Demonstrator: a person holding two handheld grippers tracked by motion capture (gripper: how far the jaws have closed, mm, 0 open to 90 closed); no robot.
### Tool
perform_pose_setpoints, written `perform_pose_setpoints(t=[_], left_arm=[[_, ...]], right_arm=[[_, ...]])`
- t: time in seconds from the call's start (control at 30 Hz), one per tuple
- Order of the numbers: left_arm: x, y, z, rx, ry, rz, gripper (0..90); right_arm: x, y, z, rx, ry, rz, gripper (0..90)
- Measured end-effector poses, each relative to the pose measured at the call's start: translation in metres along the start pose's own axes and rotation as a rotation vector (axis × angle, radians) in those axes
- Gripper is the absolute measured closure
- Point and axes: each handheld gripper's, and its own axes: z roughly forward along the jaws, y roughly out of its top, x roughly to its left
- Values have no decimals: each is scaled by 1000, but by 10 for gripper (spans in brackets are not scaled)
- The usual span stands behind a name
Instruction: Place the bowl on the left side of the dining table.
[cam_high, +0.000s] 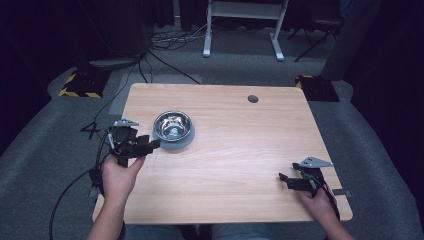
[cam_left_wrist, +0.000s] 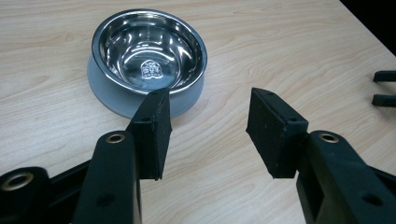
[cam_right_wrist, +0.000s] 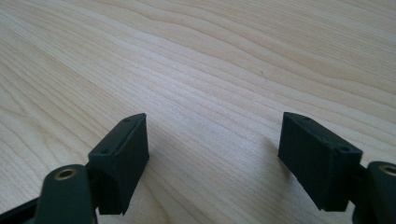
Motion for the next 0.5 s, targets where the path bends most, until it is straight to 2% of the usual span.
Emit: perform_pose_setpoints(t=[0.27, 0.5], left_arm=[[-9, -16, -1, 21, 21, 66, 488], [-10, -32, -4, 28, 21, 112, 484]], right_arm=[[1, 0, 0, -2, 6, 10, 242], [1, 0, 0, -2, 5, 6, 242]])
